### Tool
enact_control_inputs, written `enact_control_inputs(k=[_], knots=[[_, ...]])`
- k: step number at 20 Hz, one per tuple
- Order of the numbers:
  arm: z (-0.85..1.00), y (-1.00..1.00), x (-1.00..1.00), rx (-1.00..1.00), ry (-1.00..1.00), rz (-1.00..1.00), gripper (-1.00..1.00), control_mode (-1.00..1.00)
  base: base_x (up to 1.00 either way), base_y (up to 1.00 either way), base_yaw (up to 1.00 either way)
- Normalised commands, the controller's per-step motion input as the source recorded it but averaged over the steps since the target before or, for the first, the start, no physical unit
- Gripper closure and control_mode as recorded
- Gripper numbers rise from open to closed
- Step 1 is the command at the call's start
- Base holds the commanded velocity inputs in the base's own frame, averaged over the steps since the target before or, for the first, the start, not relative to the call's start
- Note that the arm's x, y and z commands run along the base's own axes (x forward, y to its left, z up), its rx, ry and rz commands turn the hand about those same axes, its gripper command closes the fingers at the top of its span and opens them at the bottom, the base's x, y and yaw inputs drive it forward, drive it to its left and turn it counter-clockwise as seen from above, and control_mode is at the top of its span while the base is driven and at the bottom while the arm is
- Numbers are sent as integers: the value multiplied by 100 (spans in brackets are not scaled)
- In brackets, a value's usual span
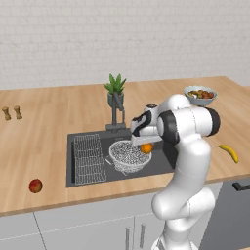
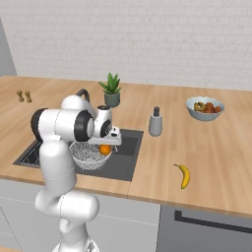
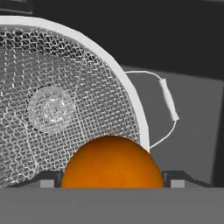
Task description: Put the colander in the sink, put the orange, apple, banana in the colander, and turn on the sink faucet and pour water over the colander.
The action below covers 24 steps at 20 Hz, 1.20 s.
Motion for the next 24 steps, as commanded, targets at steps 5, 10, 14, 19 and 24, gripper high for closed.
enact_control_inputs(k=[5, 10, 14, 19, 24], knots=[[-7, 13, 9, 0, -1, 1, 100, -100, 0, 0, 0], [-2, 15, 1, 0, 0, 1, -100, -100, 0, 0, 0], [-1, 13, 1, 0, 0, 0, -100, -100, 0, 0, 0], [1, 0, -3, 0, -1, 0, -100, -100, 0, 0, 0], [26, -6, -39, 0, -9, 0, -100, -100, 0, 0, 0]])
